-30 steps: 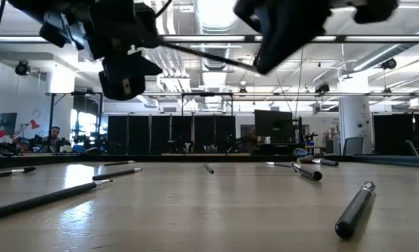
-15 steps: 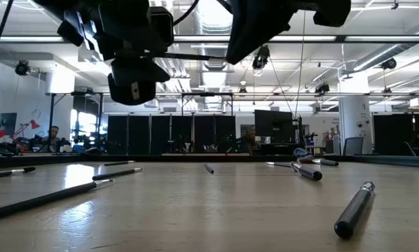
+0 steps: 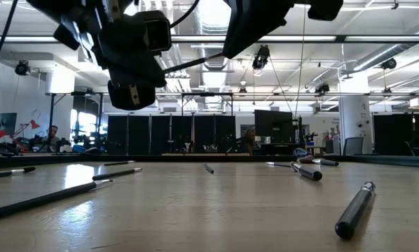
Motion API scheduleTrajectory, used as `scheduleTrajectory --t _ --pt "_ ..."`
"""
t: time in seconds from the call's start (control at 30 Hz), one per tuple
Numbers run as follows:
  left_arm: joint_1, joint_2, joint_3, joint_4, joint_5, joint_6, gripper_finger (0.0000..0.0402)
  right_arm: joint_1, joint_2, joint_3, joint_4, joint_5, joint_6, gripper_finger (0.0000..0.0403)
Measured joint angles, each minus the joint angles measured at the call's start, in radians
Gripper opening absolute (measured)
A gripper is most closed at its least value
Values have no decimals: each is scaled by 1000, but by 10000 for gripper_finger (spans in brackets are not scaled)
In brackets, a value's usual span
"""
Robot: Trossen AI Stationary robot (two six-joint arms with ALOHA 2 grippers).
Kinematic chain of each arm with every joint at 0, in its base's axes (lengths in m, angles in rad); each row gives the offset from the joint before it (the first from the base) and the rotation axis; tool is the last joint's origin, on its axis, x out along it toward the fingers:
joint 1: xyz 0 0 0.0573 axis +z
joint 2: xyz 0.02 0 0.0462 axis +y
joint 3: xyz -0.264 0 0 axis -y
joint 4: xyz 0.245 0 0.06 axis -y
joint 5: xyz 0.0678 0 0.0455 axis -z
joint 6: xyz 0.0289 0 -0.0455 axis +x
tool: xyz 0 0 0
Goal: Sort items
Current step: Put the eyeshadow brush into the wire basket
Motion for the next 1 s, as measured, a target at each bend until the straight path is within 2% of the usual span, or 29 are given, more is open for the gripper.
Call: scheduleTrajectory --t 0.07,0.2,0.33,0.47,0.67,0.87,1.0 --pt "0 0 -48 70 -29 10 7 8 -15 0 -21 20 71 23" --pt "1 -1 -169 368 -90 26 7 18 -61 -24 -78 72 229 52" --pt "0 0 -286 610 -227 85 7 20 -134 -139 -16 133 378 83" --pt "3 5 -353 831 -320 174 7 18 -230 -342 278 141 463 107" --pt "12 73 -352 1071 -322 315 7 -21 -334 -636 867 124 524 135" --pt "49 219 -246 1224 -220 354 7 -56 -371 -831 1423 104 540 160" --pt "69 290 -164 1250 -151 363 7 -66 -374 -881 1606 91 541 170"
